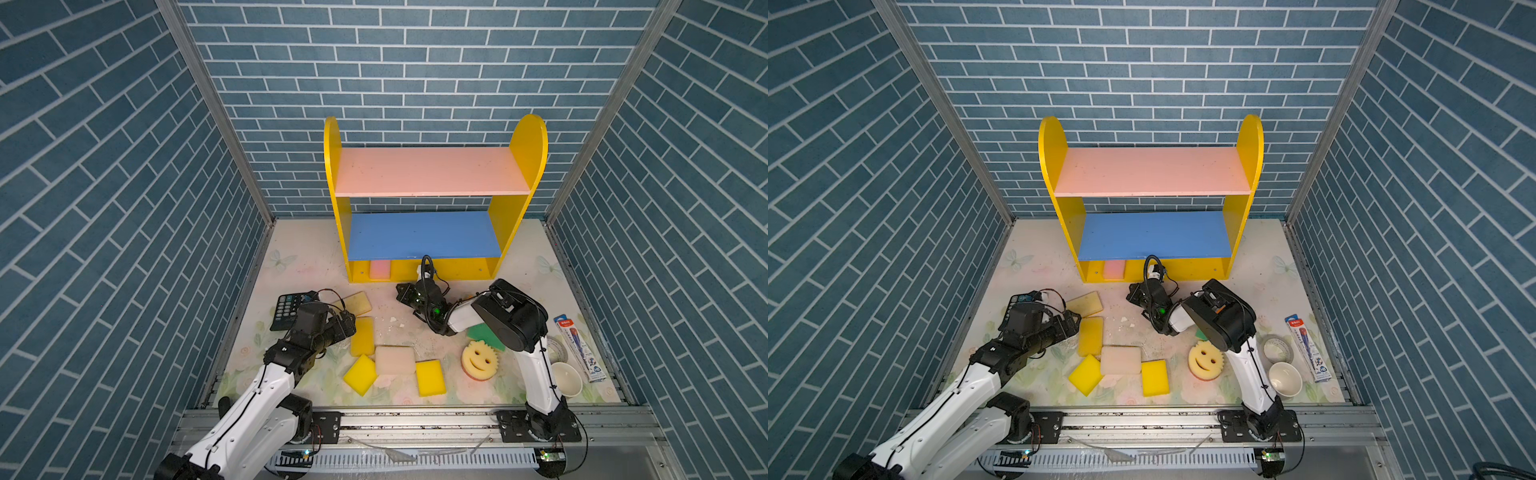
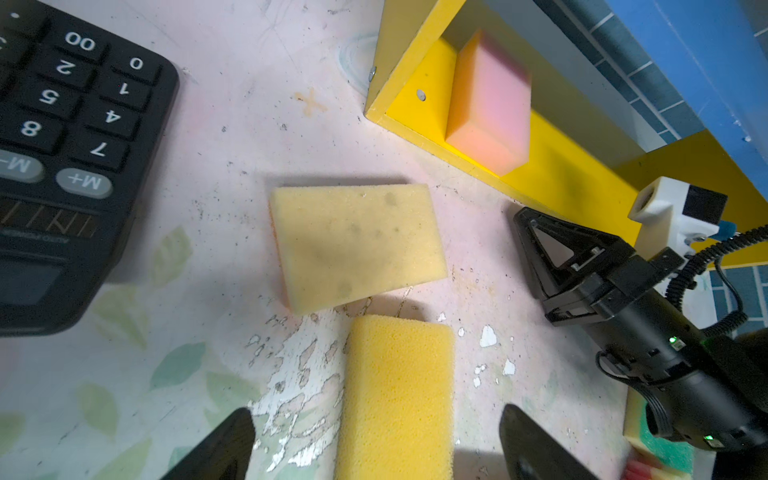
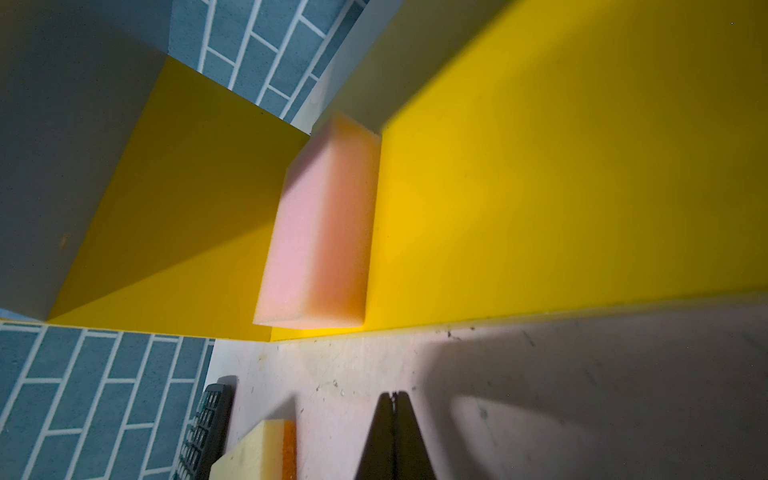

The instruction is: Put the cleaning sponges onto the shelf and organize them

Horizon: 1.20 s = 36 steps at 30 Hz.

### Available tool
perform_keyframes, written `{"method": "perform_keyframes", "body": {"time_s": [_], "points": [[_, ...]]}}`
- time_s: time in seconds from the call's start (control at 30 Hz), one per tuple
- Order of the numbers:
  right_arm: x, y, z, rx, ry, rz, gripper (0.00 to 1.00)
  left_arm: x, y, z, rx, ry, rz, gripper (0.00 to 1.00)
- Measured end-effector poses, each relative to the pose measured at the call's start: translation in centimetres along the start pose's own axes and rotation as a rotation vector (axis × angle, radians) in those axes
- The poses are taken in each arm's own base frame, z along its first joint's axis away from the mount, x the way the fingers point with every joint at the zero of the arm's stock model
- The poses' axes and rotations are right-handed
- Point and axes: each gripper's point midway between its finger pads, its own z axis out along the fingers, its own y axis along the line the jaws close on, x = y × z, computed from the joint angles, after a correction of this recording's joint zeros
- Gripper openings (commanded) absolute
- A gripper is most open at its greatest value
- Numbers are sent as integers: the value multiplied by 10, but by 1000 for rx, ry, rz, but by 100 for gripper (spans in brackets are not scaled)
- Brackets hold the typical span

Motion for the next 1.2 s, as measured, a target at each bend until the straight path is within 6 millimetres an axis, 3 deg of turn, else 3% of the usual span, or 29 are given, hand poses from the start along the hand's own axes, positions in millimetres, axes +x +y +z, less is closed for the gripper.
{"method": "perform_keyframes", "body": {"time_s": [0.43,1.2], "points": [[22,14,-1,-29,47,-13,0,3,5,5,-24,20,-1,93],[27,18,0,-40,61,2,0,1,10,-1,-46,-1,-10,94]]}}
